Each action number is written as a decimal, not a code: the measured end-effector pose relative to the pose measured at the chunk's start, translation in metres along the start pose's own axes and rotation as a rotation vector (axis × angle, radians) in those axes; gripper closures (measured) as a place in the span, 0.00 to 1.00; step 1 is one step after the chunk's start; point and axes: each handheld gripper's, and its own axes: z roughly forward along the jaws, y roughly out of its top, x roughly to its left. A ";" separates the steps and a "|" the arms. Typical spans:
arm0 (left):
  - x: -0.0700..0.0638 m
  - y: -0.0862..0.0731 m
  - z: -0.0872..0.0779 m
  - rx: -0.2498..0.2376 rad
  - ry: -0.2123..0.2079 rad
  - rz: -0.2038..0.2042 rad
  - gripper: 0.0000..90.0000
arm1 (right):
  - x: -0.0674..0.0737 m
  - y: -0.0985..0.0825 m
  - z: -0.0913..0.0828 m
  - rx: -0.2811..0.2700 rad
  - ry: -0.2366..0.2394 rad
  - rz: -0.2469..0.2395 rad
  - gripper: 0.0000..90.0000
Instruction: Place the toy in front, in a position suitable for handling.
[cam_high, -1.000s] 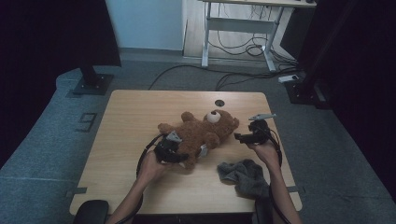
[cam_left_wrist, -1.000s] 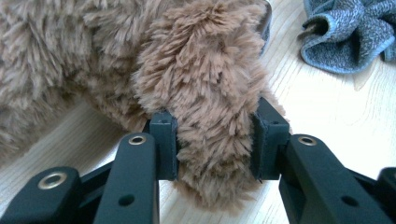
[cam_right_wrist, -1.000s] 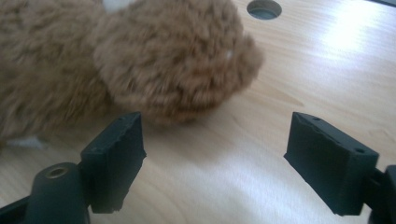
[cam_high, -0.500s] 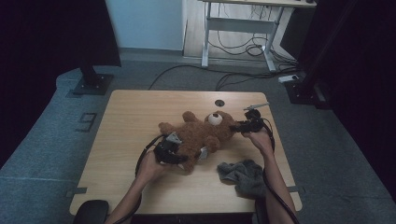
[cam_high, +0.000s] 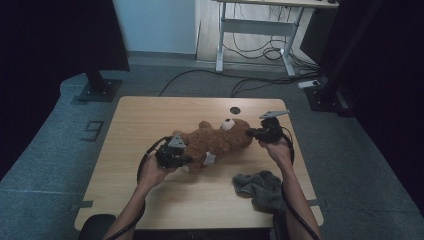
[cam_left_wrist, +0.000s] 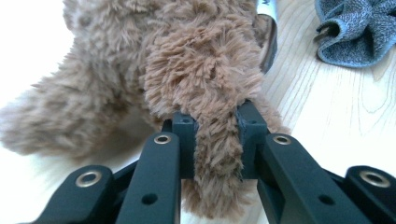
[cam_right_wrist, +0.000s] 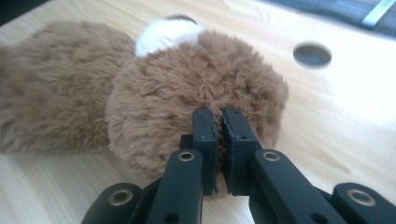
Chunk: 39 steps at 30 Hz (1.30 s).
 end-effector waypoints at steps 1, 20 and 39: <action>0.001 0.000 -0.005 -0.006 0.005 0.004 0.83 | 0.004 0.003 -0.003 -0.005 -0.002 -0.010 0.94; -0.022 -0.035 -0.092 -0.021 0.087 0.130 0.83 | 0.115 -0.011 -0.049 -0.088 0.007 -0.139 0.94; -0.042 -0.104 -0.062 0.026 -0.079 0.017 0.78 | 0.132 -0.107 -0.019 0.016 0.138 -0.018 0.94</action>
